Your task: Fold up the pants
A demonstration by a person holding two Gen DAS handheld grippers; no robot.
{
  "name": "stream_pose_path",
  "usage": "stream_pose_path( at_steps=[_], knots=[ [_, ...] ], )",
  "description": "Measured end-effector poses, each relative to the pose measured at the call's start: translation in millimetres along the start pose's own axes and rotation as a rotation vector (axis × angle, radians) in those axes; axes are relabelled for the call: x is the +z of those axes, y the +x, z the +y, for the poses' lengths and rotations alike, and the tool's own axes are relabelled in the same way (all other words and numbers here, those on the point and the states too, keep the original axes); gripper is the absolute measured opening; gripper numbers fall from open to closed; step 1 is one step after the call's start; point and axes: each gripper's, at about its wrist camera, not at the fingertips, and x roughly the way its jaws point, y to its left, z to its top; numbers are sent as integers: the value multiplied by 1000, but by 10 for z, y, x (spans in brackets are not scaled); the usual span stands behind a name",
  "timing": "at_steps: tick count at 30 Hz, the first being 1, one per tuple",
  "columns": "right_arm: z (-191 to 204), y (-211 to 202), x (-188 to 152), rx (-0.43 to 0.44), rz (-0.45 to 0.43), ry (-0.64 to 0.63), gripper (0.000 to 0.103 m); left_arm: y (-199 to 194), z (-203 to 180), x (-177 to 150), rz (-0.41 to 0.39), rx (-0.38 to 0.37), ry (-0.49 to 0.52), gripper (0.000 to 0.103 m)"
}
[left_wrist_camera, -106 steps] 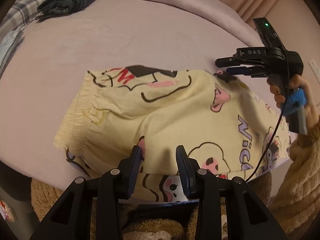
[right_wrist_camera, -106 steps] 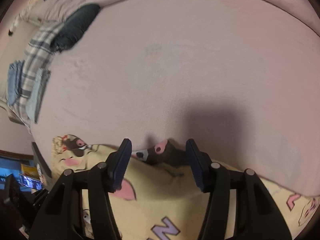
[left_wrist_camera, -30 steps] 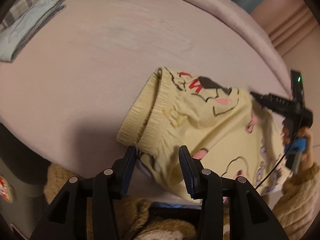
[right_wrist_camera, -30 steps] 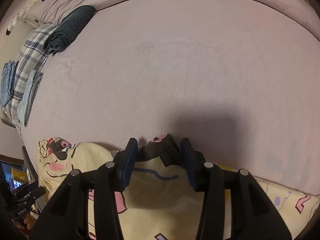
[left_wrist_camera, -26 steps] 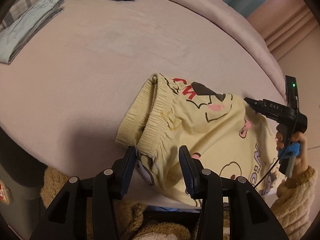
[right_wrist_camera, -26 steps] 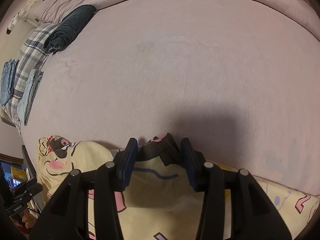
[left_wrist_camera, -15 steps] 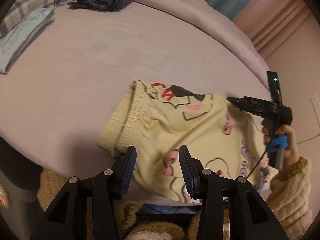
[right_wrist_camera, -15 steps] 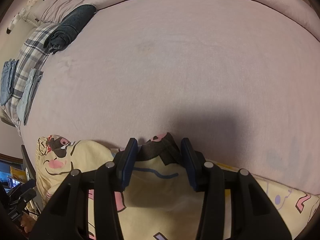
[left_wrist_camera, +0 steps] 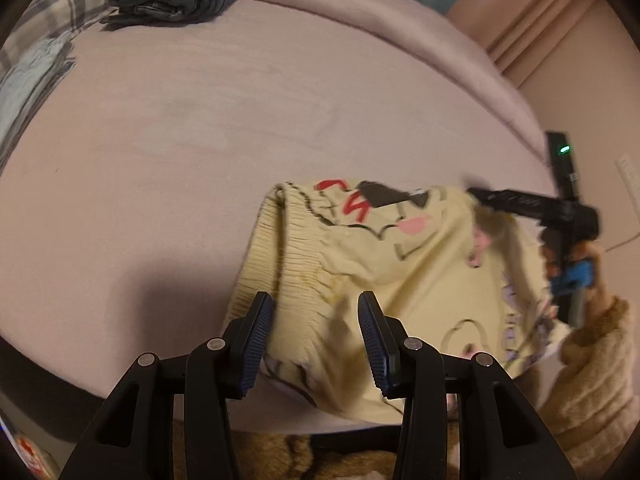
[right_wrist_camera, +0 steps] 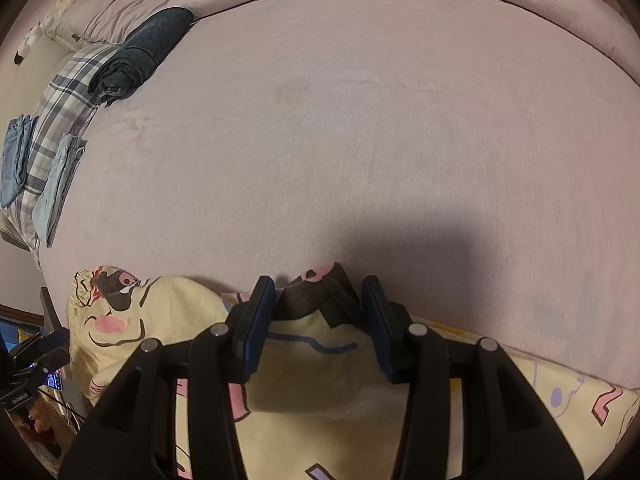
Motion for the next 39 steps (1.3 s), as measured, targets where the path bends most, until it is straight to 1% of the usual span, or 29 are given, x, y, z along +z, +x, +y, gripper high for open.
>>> stream_pose_path(
  at_steps=[2,6,12,14,15,16,18,20,22,25,28,32,35,37,39],
  knots=[
    [0,-5,-2,-2,0,-3,45,75,-19,-2,27,42,14,43],
    [16,-6,-13,-5,-4,-14,45,72,-83,-51,41,42,51,43],
    [13,2,-12,-2,-6,-12,46,20,-174,-151,59,-28,58,43],
    [9,0,-19,0,-7,-12,46,32,-175,-178,83,-75,50,43],
    [6,-2,-21,1,-8,-13,46,50,-172,-180,96,-84,42,43],
    [2,-5,-23,3,-8,-12,46,68,-175,-190,103,-79,38,43],
    [0,-9,-34,3,-10,-13,46,103,-170,-213,100,-39,29,43],
    [5,-6,-39,1,-11,-18,47,123,-138,-235,87,-26,-9,43],
    [28,1,-39,-1,-10,-26,50,96,-109,-243,52,-14,-52,22],
    [75,8,-31,-19,-8,-40,51,-7,-85,-258,-5,0,-84,21],
    [99,7,-16,-29,-8,-35,52,-182,-21,-248,-54,38,-94,21],
    [127,30,-3,-37,-9,-34,53,-307,71,-155,-47,19,-104,21],
    [149,34,7,-42,-11,-26,53,-318,43,-102,-48,55,-65,21],
    [153,15,-4,-38,-2,-22,52,-277,75,-70,-38,68,-75,21],
    [146,-44,-43,-36,1,-20,51,-207,74,-72,-19,91,-59,21]
  ],
)
